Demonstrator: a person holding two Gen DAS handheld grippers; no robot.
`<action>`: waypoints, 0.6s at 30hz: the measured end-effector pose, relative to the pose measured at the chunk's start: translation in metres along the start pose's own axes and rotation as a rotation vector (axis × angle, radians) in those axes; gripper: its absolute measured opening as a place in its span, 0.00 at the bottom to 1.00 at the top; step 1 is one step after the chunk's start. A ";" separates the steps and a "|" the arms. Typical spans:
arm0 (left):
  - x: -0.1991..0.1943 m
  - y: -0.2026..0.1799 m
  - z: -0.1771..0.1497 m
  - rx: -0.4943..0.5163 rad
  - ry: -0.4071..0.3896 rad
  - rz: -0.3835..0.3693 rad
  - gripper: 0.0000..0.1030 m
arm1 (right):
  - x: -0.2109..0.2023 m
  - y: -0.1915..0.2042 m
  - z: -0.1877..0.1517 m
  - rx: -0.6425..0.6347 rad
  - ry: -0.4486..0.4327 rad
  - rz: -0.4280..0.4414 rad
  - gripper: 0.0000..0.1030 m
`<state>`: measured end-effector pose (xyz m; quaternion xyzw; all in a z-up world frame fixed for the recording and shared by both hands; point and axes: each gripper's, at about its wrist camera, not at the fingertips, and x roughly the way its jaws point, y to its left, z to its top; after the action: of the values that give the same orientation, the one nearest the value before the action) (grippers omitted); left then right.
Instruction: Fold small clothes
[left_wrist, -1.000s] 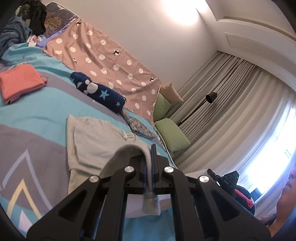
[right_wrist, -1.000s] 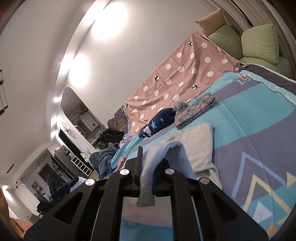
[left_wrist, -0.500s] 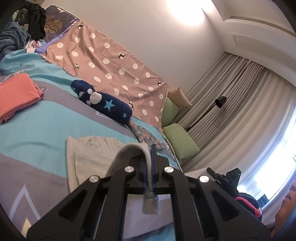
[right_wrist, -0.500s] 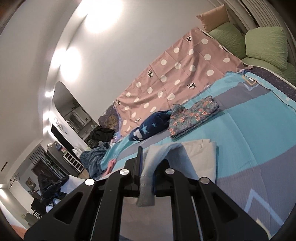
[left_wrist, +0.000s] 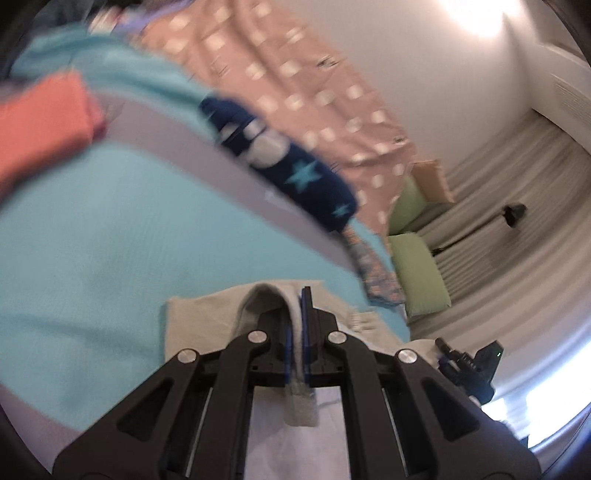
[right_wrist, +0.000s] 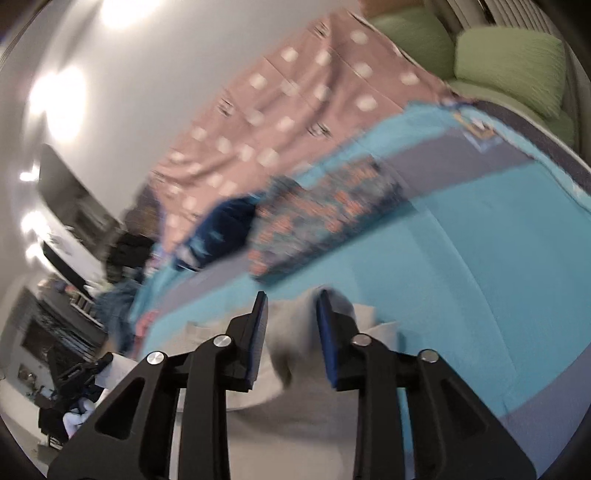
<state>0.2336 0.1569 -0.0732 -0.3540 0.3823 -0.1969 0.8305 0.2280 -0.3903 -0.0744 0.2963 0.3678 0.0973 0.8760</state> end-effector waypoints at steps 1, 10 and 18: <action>0.010 0.010 -0.003 -0.029 0.017 0.011 0.06 | 0.006 -0.005 -0.002 0.018 0.019 0.005 0.29; -0.008 0.002 -0.016 0.022 0.010 0.002 0.28 | 0.000 -0.005 -0.011 -0.013 0.028 0.000 0.24; -0.022 0.000 -0.030 0.038 0.035 0.031 0.30 | -0.013 -0.004 -0.016 0.003 0.030 -0.004 0.26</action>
<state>0.1965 0.1574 -0.0762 -0.3290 0.3982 -0.1974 0.8332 0.2075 -0.3916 -0.0781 0.2953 0.3817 0.0996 0.8701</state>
